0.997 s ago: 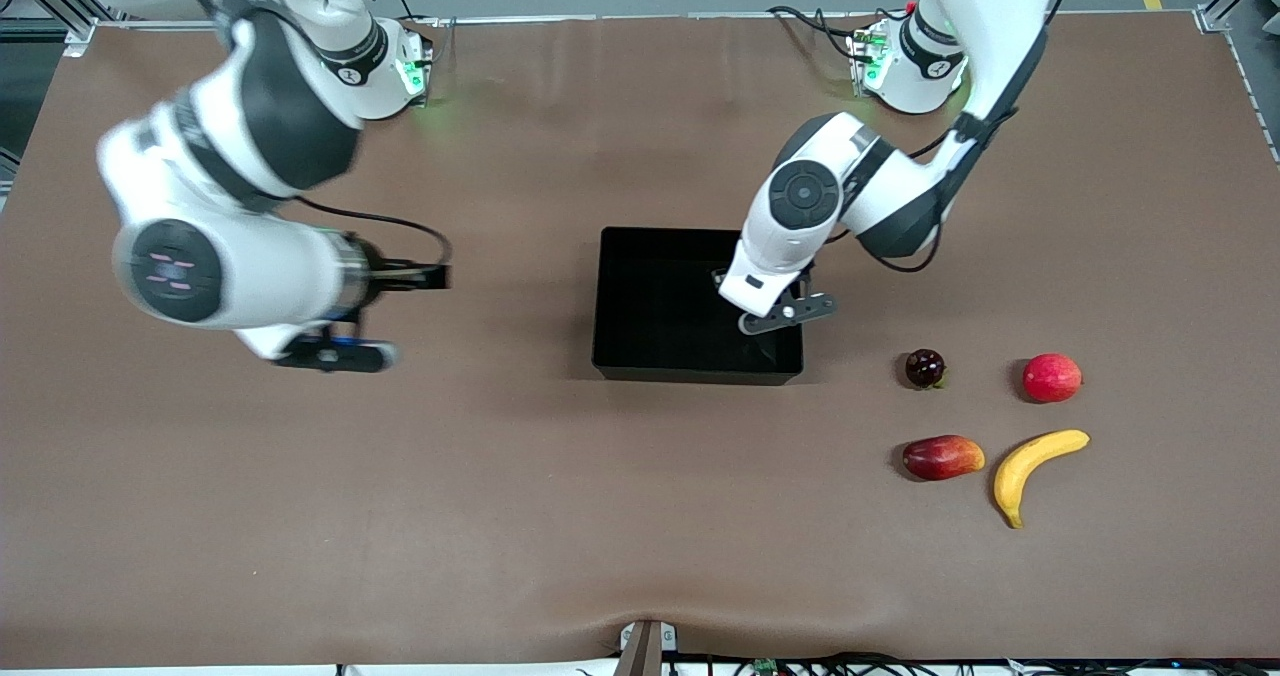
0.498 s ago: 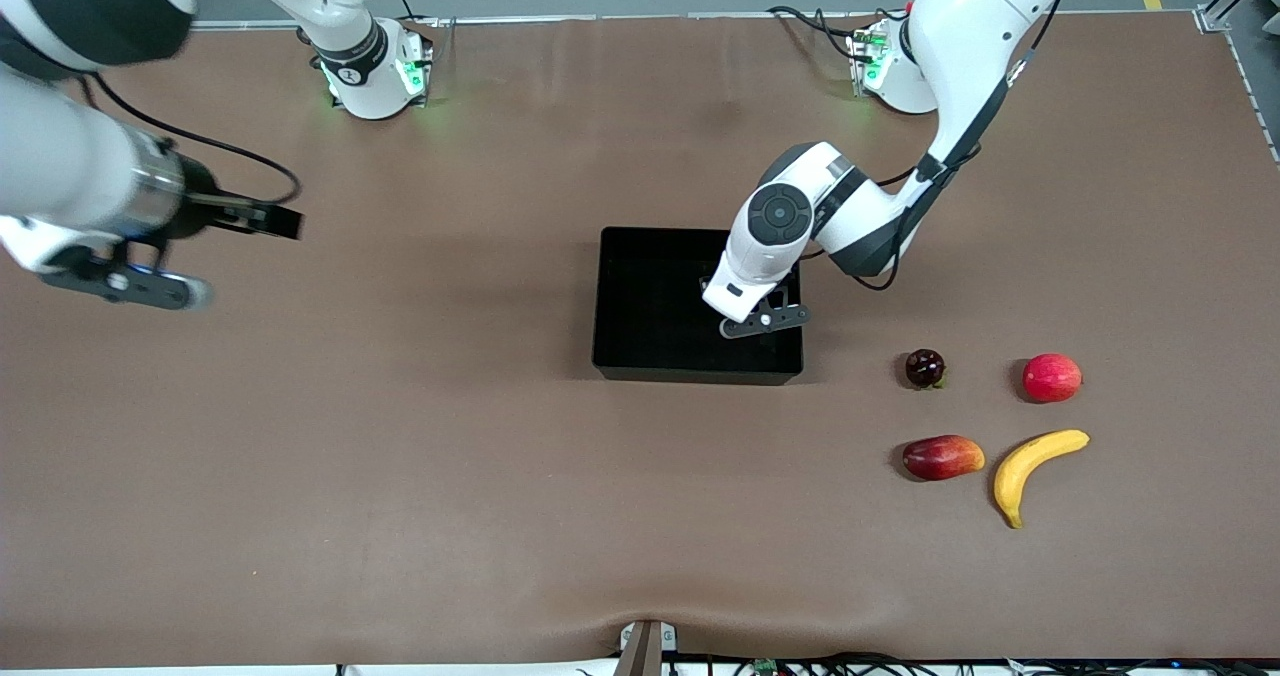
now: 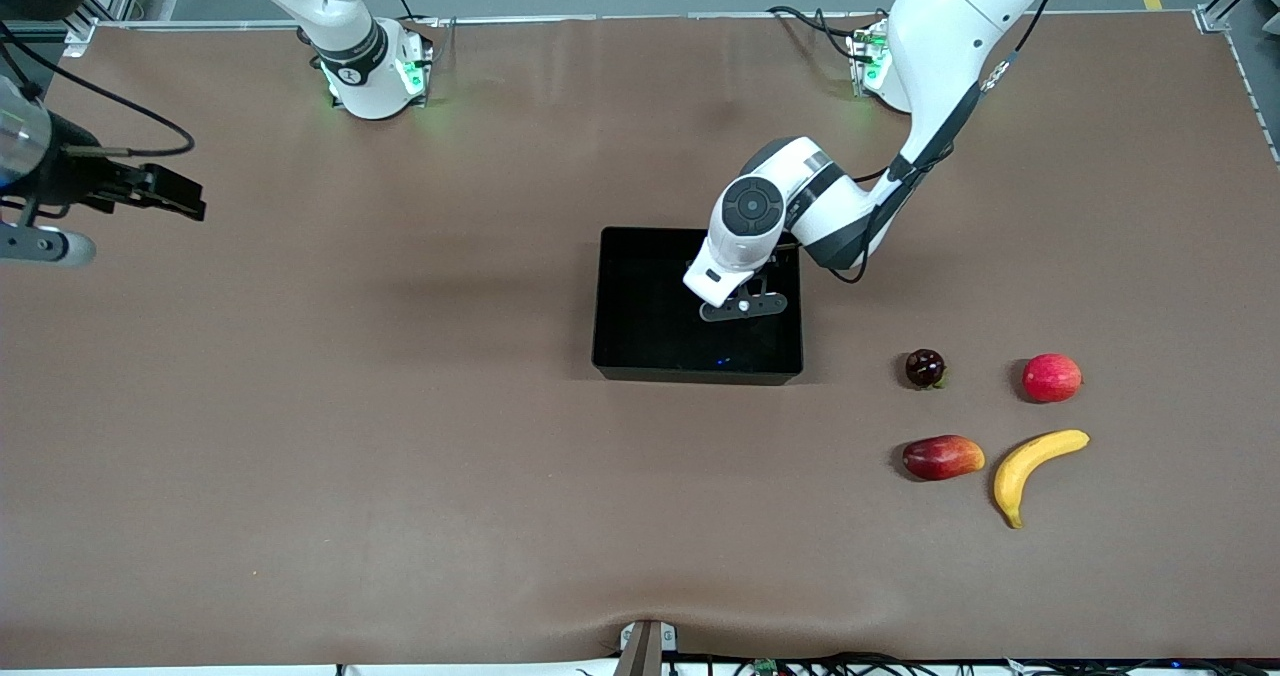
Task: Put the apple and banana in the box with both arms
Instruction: 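Carry the apple over the box while the right gripper withdraws, then lower the apple into the box and open the left gripper, then move the left gripper over the yellow banana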
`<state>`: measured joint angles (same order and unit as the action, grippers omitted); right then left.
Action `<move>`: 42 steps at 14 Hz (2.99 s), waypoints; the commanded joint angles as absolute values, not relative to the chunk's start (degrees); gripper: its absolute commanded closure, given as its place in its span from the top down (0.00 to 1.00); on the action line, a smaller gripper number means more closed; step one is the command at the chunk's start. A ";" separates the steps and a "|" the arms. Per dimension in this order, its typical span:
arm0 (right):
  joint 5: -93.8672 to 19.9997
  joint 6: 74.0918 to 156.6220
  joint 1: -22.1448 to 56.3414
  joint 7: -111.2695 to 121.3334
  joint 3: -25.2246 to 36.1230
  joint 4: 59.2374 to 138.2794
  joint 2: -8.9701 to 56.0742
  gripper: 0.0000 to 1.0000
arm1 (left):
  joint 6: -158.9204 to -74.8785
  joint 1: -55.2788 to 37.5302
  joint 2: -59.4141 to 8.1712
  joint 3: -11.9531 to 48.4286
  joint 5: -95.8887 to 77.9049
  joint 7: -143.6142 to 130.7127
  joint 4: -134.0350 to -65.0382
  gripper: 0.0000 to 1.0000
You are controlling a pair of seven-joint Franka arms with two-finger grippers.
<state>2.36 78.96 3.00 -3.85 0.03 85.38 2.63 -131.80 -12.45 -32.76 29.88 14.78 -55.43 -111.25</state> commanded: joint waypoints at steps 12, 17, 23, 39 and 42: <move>0.18 76.55 2.64 4.57 3.08 82.62 1.14 1.00 | -111.75 -10.73 -29.79 29.88 17.05 -49.06 -94.42 1.00; 0.70 76.46 2.64 4.57 3.08 81.57 1.58 1.00 | -106.52 -2.31 -29.79 29.97 16.70 -35.90 -88.68 1.00; 0.09 76.38 2.64 4.39 3.08 81.30 1.41 1.00 | -106.52 14.22 -31.28 29.71 16.79 -16.47 -88.77 1.00; -0.79 76.99 2.02 4.48 3.16 81.47 1.32 1.00 | -132.34 19.16 -46.75 19.25 21.88 33.20 -82.01 1.00; -0.88 77.17 1.93 4.48 3.25 81.47 1.32 1.00 | -136.75 19.16 -48.86 17.67 21.80 37.00 -81.65 1.00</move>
<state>0.22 77.53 2.62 4.18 3.35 82.90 0.70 -135.12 19.51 -46.76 18.38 20.81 34.97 -83.76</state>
